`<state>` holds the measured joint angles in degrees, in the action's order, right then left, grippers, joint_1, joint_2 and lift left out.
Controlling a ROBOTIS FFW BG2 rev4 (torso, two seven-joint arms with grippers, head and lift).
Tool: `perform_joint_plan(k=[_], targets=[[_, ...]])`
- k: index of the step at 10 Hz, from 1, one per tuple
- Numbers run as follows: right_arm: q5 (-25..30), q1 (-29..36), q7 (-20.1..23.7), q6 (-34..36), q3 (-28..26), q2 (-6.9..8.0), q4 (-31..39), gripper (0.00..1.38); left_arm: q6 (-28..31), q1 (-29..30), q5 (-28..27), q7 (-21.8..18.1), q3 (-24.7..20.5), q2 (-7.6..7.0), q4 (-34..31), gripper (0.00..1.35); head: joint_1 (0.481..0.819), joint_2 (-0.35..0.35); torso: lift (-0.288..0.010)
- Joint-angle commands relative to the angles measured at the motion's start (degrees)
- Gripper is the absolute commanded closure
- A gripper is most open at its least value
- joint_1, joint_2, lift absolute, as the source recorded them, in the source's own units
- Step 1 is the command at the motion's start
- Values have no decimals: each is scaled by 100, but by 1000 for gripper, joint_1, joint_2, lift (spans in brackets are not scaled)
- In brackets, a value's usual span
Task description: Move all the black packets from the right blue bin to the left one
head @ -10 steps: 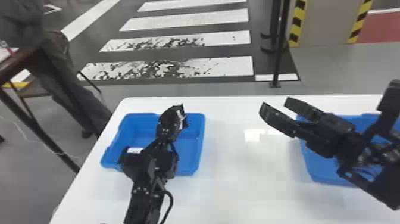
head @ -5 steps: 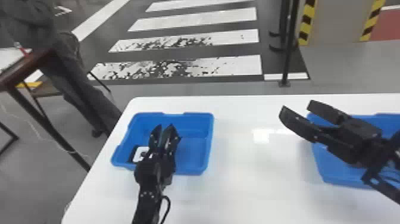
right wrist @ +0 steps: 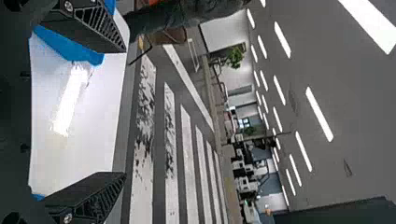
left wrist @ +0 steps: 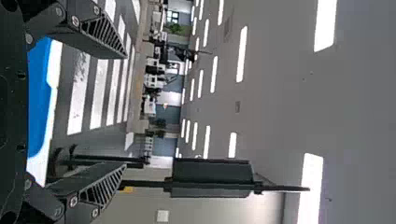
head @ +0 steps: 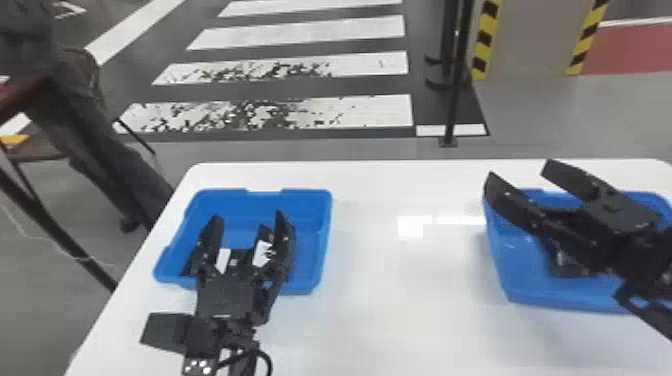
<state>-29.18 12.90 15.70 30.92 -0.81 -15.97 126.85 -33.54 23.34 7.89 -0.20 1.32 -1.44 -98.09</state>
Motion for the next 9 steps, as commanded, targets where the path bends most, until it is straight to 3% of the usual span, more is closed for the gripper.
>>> perform_joint_plan(k=[1, 3, 5, 8, 9], targets=[[461, 271, -374, 269, -239, 50, 316, 84, 91, 324, 445, -120, 245, -41, -464, 102, 695, 120, -140], [975, 158, -445, 466, -570, 112, -134, 87, 245, 492, 445, -279, 347, -102, -773, 101, 695, 42, -140], [1341, -179, -471, 564, -822, 121, -1147, 88, 372, 661, 445, -340, 359, -120, -1069, 101, 695, -29, -140], [1512, -700, -462, 789, -982, 77, -2187, 119, 527, 689, 365, -393, 336, -111, -1195, 101, 695, -148, -140], [1570, -868, -410, 803, -913, 77, -2553, 125, 527, 689, 319, -393, 336, -111, -1195, 101, 695, -157, -140]])
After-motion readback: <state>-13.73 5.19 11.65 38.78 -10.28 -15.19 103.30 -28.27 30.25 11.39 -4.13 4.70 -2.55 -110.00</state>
